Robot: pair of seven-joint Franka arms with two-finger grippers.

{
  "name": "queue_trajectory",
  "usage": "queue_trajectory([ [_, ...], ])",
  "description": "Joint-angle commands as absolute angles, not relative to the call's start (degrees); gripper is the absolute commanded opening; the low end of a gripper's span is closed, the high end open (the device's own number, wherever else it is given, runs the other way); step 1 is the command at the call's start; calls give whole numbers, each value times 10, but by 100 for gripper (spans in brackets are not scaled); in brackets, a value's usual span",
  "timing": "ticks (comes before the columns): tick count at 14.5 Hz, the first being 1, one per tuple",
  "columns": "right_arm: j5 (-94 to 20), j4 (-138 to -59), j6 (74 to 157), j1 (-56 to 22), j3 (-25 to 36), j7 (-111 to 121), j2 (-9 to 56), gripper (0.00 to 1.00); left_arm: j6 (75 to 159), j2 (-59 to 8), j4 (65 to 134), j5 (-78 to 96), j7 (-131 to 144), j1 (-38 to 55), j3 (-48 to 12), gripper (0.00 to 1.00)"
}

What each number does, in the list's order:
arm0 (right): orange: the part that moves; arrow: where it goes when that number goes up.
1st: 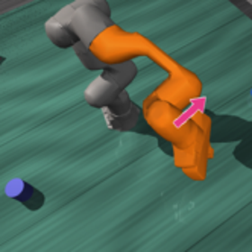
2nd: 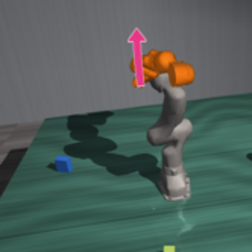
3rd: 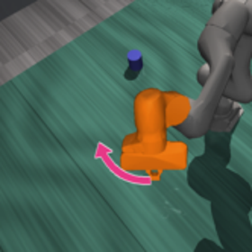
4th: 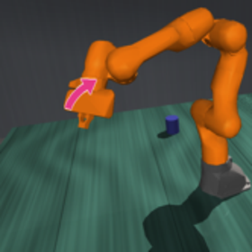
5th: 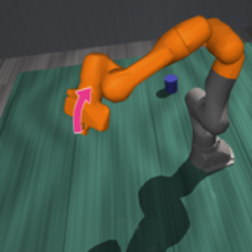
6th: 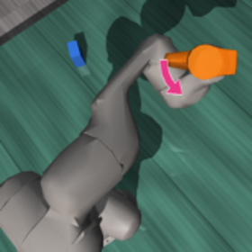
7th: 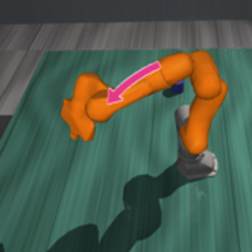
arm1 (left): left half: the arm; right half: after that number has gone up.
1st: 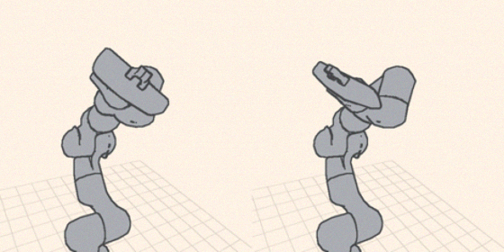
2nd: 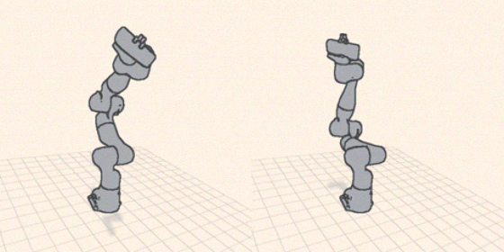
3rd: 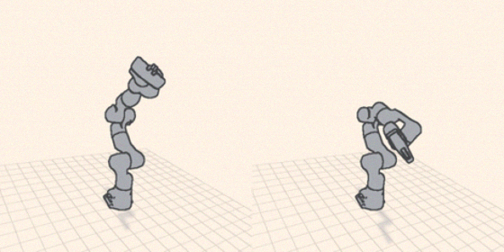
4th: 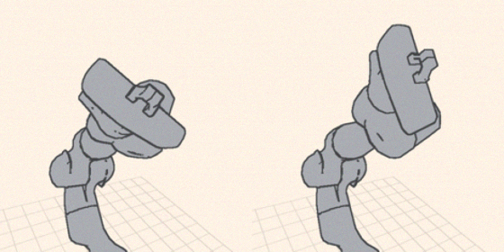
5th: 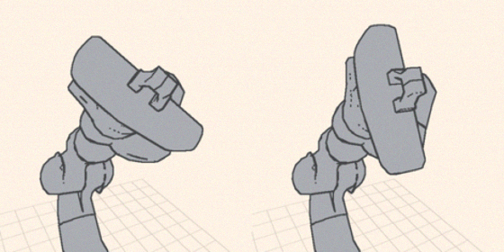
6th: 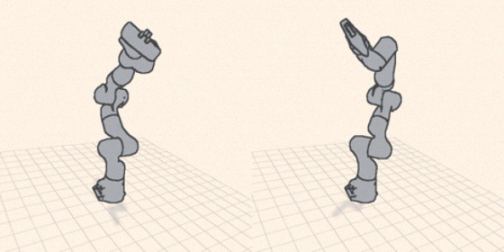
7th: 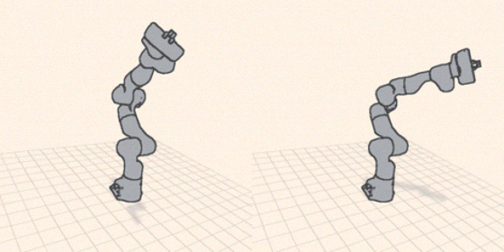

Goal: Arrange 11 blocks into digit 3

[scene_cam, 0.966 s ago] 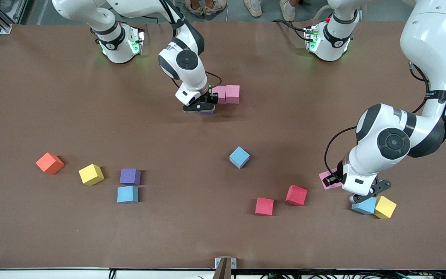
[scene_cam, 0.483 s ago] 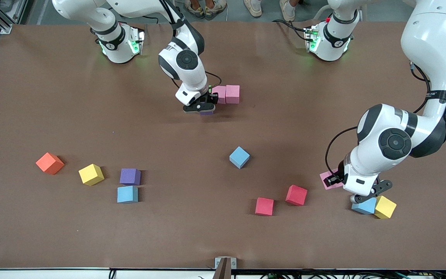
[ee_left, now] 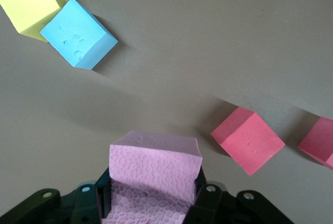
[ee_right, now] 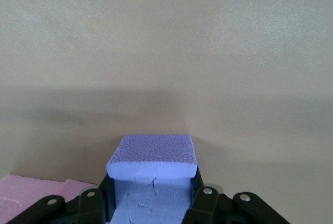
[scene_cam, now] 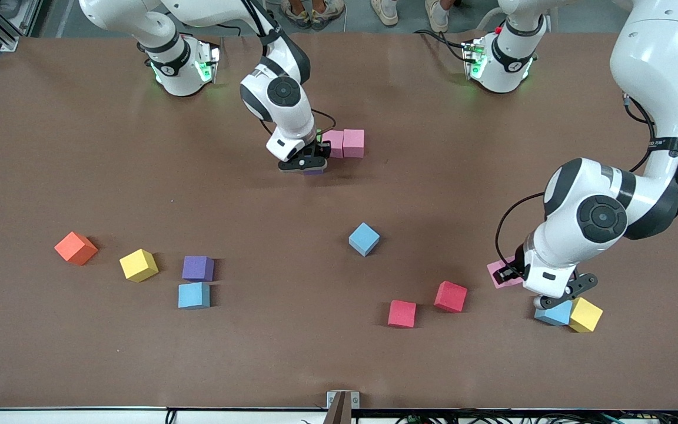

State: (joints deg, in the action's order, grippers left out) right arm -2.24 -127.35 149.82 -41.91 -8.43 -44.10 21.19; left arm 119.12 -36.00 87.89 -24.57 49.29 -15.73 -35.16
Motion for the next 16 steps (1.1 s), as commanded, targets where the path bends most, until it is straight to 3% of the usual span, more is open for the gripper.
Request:
queue_trajectory([
  [1, -30, -1298, 1492, -417, -75, -427, 206, 31, 1181, -347, 882, -235, 482, -163, -354, 12],
  [4, -30, -1297, 1492, -417, -75, -426, 206, 33, 1181, -347, 882, -235, 482, -163, -355, 12],
  [5, -30, -1298, 1492, -417, -75, -425, 206, 40, 1181, -347, 882, -235, 481, -163, -354, 12],
  [7, -30, -1297, 1491, -417, -75, -425, 206, 100, 1181, -348, 882, -235, 480, -166, -354, 12],
  [11, -31, -1275, 1474, -403, -74, -426, 206, 100, 1181, -347, 882, -235, 478, -166, -355, 12],
  [16, -39, -1179, 1394, -387, -70, -501, 193, 100, 1181, -347, 882, -235, 477, -166, -355, 12],
])
